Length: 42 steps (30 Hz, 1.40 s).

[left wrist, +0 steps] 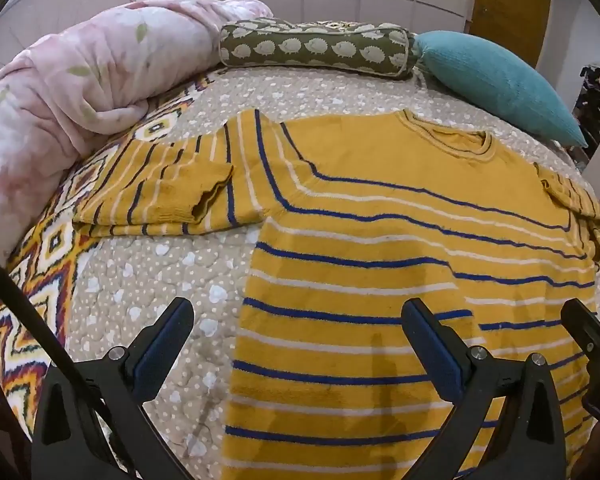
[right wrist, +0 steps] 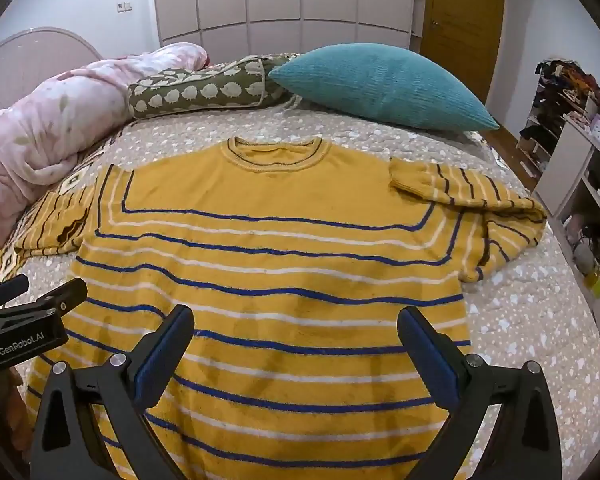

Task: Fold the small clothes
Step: 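Move both tools over the yellow striped sweater toward a sleeve cuff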

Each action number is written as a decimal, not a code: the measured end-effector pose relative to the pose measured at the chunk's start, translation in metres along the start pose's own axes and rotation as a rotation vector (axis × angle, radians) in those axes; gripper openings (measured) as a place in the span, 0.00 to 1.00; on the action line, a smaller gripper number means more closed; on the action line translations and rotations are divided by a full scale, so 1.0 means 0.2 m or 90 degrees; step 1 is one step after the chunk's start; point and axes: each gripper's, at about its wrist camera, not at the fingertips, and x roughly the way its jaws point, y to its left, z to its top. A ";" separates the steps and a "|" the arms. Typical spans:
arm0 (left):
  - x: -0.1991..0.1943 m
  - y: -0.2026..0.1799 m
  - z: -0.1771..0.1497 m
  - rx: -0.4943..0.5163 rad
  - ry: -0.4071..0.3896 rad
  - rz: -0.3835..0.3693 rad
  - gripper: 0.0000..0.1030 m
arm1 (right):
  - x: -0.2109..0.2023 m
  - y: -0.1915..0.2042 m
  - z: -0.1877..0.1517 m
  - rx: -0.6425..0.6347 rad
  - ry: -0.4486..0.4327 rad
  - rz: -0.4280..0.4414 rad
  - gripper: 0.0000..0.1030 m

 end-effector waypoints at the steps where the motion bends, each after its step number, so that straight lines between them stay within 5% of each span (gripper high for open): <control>1: 0.01 0.00 0.00 0.000 0.002 0.002 1.00 | 0.01 0.00 0.00 0.000 0.000 0.002 1.00; 20: 0.05 0.05 -0.02 -0.011 0.007 0.011 1.00 | 0.08 0.09 -0.01 -0.036 0.005 0.019 0.99; 25: 0.06 0.06 -0.01 -0.022 0.011 0.013 1.00 | 0.06 0.10 0.00 -0.024 -0.041 0.033 0.98; 42: 0.04 0.20 -0.04 -0.063 -0.005 -0.002 1.00 | 0.10 0.13 -0.02 -0.041 0.006 0.046 0.98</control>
